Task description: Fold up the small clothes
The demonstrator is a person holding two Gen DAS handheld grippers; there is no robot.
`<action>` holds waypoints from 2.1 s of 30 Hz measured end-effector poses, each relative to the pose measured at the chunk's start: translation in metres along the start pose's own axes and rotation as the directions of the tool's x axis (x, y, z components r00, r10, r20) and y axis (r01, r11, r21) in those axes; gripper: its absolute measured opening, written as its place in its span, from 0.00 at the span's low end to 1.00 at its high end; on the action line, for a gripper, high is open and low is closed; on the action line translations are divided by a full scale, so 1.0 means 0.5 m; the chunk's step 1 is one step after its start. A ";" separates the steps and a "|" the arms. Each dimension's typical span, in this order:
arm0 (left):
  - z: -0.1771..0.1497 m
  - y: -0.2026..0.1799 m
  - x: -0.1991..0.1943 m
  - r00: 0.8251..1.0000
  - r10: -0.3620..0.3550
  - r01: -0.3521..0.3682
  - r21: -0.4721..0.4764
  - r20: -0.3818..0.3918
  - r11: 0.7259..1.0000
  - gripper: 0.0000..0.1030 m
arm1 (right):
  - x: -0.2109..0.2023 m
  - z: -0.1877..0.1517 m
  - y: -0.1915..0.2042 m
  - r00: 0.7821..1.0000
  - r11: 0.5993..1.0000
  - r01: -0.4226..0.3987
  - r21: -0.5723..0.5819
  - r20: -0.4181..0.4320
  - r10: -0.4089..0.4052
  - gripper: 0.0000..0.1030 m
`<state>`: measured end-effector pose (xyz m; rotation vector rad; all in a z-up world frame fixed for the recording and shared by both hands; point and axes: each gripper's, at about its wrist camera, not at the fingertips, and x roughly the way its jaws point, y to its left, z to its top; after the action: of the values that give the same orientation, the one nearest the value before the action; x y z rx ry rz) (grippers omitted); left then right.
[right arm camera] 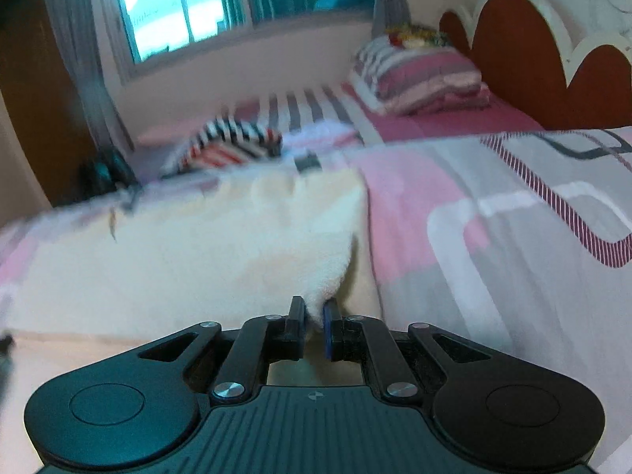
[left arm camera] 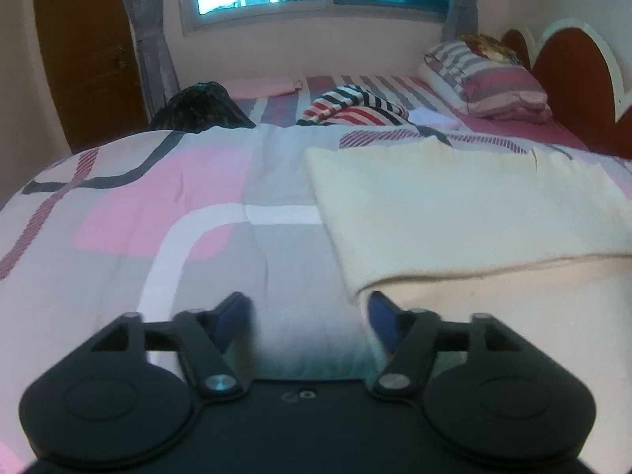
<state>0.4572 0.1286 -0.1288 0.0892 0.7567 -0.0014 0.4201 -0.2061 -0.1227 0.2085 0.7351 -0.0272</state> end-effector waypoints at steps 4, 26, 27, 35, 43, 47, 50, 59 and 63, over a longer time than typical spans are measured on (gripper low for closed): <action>0.003 0.014 -0.045 0.993 -0.080 0.084 -0.043 0.092 0.996 0.67 | -0.068 -0.001 0.006 0.987 0.999 0.054 0.002 0.153 -0.054 0.47; 0.135 -0.024 0.057 0.958 -0.212 0.234 -0.099 0.191 0.967 0.75 | 0.030 0.044 0.110 0.983 0.990 -0.121 -0.067 0.128 0.128 0.41; 0.150 -0.032 0.073 0.956 -0.229 0.249 -0.093 0.184 0.964 0.75 | 0.046 0.055 0.130 0.982 0.988 -0.134 -0.072 0.123 0.142 0.41; 0.148 0.003 0.199 0.972 -0.223 0.233 -0.221 0.071 0.947 0.75 | 0.174 0.047 0.216 0.979 0.968 -0.191 -0.163 0.044 0.201 0.41; 0.155 -0.076 0.115 0.955 -0.201 0.208 -0.008 0.219 0.978 0.78 | 0.145 0.054 0.207 0.974 0.969 -0.196 -0.152 0.086 0.210 0.41; 0.153 -0.121 0.176 0.987 -0.146 0.141 0.062 0.073 0.988 0.78 | 0.161 0.048 0.234 0.972 0.959 -0.218 -0.182 0.046 0.230 0.41; 0.131 -0.082 0.180 0.986 -0.137 0.143 -0.050 0.097 0.989 0.78 | 0.156 0.048 0.190 0.971 0.967 -0.222 -0.122 0.061 0.231 0.41; 0.127 -0.099 0.146 0.989 -0.096 0.096 0.004 0.111 0.995 0.72 | 0.105 0.083 -0.024 0.994 0.998 -0.053 0.043 0.095 0.049 0.41; 0.081 -0.131 0.056 0.970 -0.165 0.156 0.063 0.177 0.986 0.77 | 0.034 0.068 -0.014 0.983 0.994 -0.108 -0.034 0.144 0.112 0.41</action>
<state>0.5030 0.0607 -0.1240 0.0729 0.5797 -0.1799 0.4543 -0.2189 -0.1108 0.2195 0.5770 0.0719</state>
